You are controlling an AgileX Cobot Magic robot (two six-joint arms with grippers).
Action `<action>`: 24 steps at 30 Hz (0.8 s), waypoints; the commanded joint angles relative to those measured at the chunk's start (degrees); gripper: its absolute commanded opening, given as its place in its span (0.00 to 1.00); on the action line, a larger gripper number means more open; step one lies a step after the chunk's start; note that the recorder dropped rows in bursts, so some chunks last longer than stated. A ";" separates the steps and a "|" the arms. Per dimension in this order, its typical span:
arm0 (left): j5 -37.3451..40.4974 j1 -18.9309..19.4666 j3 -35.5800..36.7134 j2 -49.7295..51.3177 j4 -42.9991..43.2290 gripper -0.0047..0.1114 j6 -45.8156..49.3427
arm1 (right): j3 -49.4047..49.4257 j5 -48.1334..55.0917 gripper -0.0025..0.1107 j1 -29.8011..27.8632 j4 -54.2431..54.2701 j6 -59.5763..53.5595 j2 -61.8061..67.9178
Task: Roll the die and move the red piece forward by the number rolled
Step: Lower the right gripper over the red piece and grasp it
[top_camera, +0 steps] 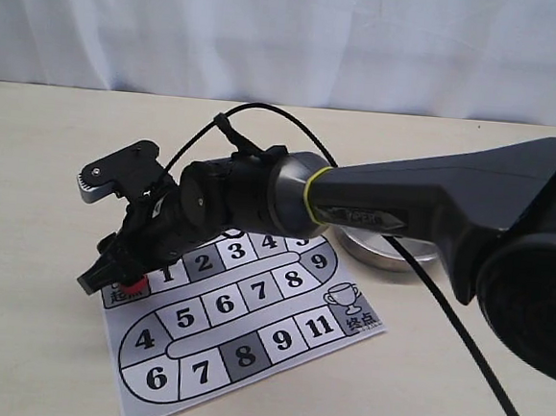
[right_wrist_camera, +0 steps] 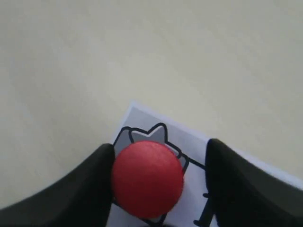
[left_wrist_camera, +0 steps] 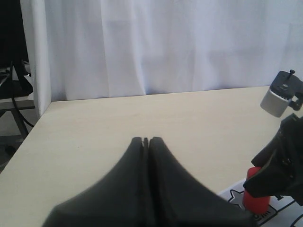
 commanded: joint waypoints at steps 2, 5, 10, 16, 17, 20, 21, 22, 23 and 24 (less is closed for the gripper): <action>-0.41 -0.18 0.21 -0.14 -0.12 0.04 -0.12 | -0.08 -1.60 0.31 0.97 -0.17 -1.13 0.12; -0.41 -0.18 0.21 -0.14 -0.12 0.04 -0.12 | -0.08 -1.60 0.19 1.18 -0.27 -1.85 -0.25; -0.41 -0.18 0.21 -0.14 -0.12 0.04 -0.12 | -0.08 -1.60 0.06 1.18 -0.27 -2.93 -1.86; -0.41 -0.18 0.21 -0.14 -0.12 0.04 -0.12 | -0.08 0.39 0.06 -0.18 -0.41 -2.93 -3.93; -0.41 -0.18 0.21 -0.14 -0.12 0.04 -0.12 | -0.08 1.33 0.06 -0.88 -0.41 -2.93 -4.17; -0.41 -0.18 0.21 -0.14 -0.12 0.04 -0.12 | -0.08 3.53 0.06 -2.64 -0.04 -2.93 -4.30; -0.41 -0.18 0.21 -0.14 -0.12 0.04 -0.12 | -0.08 4.30 0.06 -3.21 -0.03 -2.93 -4.30; -0.41 -0.18 0.21 -0.14 -0.12 0.04 -0.12 | -0.08 4.94 0.06 -3.66 -0.03 -2.93 -4.30; -0.41 -0.18 0.21 -0.14 -0.12 0.04 -0.12 | -0.08 5.77 0.06 -3.79 -0.03 -2.93 -4.17; -0.41 -0.18 0.21 -0.14 -0.12 0.04 -0.12 | -0.08 6.06 0.06 -3.94 -0.03 -2.93 -4.04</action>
